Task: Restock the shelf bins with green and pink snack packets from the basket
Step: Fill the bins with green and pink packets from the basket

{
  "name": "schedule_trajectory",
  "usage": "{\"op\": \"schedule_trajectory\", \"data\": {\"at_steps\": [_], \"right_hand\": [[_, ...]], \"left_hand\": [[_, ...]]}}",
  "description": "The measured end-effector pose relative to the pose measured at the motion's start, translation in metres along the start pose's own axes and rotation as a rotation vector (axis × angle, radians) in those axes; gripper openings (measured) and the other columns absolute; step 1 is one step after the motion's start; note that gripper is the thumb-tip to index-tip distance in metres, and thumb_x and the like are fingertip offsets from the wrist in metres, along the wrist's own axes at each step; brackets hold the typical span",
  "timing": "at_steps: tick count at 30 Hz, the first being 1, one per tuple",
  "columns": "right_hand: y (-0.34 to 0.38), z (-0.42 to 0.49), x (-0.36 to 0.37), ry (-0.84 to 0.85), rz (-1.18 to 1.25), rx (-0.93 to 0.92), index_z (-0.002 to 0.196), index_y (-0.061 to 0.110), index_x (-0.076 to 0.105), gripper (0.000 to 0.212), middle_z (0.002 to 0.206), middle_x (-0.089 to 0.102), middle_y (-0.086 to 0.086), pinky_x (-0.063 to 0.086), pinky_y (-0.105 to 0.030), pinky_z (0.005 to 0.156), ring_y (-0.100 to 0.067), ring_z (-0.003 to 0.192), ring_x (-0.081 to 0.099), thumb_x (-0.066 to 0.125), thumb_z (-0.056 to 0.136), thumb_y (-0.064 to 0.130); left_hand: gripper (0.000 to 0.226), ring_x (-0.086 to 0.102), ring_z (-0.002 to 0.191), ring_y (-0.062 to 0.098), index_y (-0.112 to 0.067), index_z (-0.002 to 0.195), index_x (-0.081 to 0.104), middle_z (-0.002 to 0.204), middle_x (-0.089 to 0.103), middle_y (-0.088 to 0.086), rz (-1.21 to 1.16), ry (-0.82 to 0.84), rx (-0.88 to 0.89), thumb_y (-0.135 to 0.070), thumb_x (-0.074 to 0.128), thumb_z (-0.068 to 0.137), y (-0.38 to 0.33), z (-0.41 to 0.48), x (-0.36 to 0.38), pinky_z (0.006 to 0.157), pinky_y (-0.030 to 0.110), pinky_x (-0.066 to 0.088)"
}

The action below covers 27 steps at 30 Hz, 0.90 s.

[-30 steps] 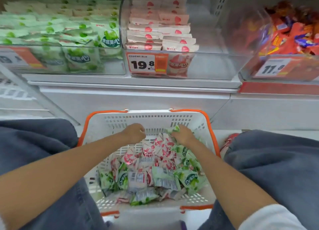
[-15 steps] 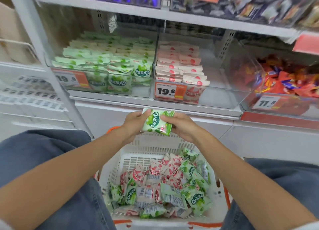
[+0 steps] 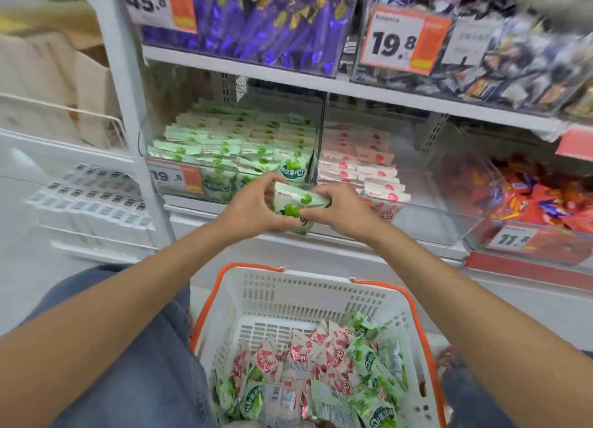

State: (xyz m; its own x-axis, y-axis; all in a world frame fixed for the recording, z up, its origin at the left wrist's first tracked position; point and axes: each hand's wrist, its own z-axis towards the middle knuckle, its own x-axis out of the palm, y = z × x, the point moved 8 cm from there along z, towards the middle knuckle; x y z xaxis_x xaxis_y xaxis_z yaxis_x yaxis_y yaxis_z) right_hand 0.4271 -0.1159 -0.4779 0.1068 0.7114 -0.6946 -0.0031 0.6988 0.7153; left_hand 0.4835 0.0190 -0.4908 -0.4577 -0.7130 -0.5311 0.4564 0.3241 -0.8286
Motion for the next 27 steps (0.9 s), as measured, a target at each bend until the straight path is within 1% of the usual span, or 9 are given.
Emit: {"op": "schedule_trajectory", "data": {"at_steps": [2,3,6,9,13,15,18,22,27], "right_hand": [[0.016,0.011,-0.017,-0.021,0.023,-0.003,0.065,0.020,0.063,0.022,0.058,0.052,0.007,0.030,-0.020,0.047,-0.001,0.047,0.041,0.078,0.081,0.019],[0.026,0.017,-0.021,-0.002,-0.013,-0.022,0.066,0.018,0.062,0.022,0.058,0.050,0.007,0.029,-0.021,0.047,-0.002,0.047,0.039,0.078,0.080,0.023],[0.053,0.036,-0.017,0.119,-0.231,-0.084,0.085,0.012,0.067,0.022,0.067,0.056,0.007,0.030,-0.020,0.049,-0.002,0.051,0.042,0.080,0.077,0.028],[0.072,0.058,-0.019,0.142,-0.467,-0.145,0.086,0.006,0.069,0.028,0.073,0.065,-0.005,0.034,-0.031,0.054,-0.015,0.060,0.050,0.080,0.076,0.030],[0.084,0.083,-0.044,0.020,-0.585,-0.184,0.077,0.015,0.058,0.024,0.066,0.054,0.002,0.033,-0.030,0.055,-0.021,0.067,0.050,0.079,0.078,0.027],[0.079,0.096,-0.055,-0.047,-0.602,-0.180,0.081,0.017,0.057,0.021,0.069,0.050,0.003,0.028,-0.033,0.057,-0.019,0.072,0.049,0.076,0.080,0.024],[0.064,0.117,-0.057,-0.048,-0.708,-0.158,0.076,0.014,0.050,0.026,0.074,0.050,0.000,0.032,-0.031,0.064,-0.024,0.078,0.051,0.074,0.082,0.022],[0.047,0.140,-0.049,0.047,-0.861,-0.082,0.065,0.016,0.039,0.040,0.068,0.043,0.002,0.034,-0.031,0.063,-0.026,0.076,0.050,0.074,0.084,0.021],[0.048,0.157,-0.031,0.177,-1.005,-0.048,0.081,0.009,0.045,0.033,0.089,0.049,-0.007,0.036,-0.030,0.066,-0.025,0.082,0.049,0.075,0.083,0.022]], "left_hand": [[0.052,0.067,0.082,0.003,-0.026,0.107,0.064,0.094,0.071,-0.010,-0.194,0.066,-0.056,-0.017,0.091,0.064,0.006,0.003,-0.003,0.071,0.014,0.051],[0.045,0.068,0.081,0.002,-0.025,0.102,0.067,0.093,0.073,-0.007,-0.173,0.096,-0.062,-0.014,0.090,0.065,0.008,0.007,-0.004,0.073,0.018,0.053],[0.034,0.068,0.074,0.003,-0.018,0.096,0.071,0.087,0.074,-0.005,-0.055,0.073,-0.042,-0.013,0.089,0.067,0.010,0.024,-0.012,0.073,0.024,0.054],[0.039,0.067,0.080,0.014,-0.015,0.099,0.070,0.090,0.073,-0.001,0.122,0.030,0.012,-0.019,0.090,0.066,0.005,0.045,-0.025,0.074,0.029,0.053],[0.059,0.062,0.092,0.017,-0.015,0.119,0.064,0.105,0.068,0.001,0.357,-0.047,0.114,-0.020,0.089,0.066,0.003,0.083,-0.058,0.080,0.031,0.050],[0.052,0.060,0.096,0.018,-0.018,0.125,0.062,0.110,0.067,0.002,0.412,-0.090,0.095,-0.020,0.081,0.077,0.017,0.100,-0.075,0.084,0.032,0.049],[0.030,0.062,0.100,0.019,-0.021,0.118,0.069,0.113,0.069,-0.003,0.562,-0.080,0.062,-0.027,0.069,0.089,0.034,0.115,-0.077,0.082,0.030,0.046],[0.020,0.062,0.093,0.018,-0.023,0.105,0.073,0.103,0.070,-0.004,0.683,-0.009,0.053,-0.033,0.069,0.088,0.044,0.124,-0.068,0.079,0.030,0.046],[0.014,0.059,0.082,0.019,-0.023,0.097,0.076,0.095,0.072,-0.002,0.765,-0.100,0.061,-0.032,0.068,0.090,0.042,0.122,-0.076,0.070,0.028,0.040]]}}
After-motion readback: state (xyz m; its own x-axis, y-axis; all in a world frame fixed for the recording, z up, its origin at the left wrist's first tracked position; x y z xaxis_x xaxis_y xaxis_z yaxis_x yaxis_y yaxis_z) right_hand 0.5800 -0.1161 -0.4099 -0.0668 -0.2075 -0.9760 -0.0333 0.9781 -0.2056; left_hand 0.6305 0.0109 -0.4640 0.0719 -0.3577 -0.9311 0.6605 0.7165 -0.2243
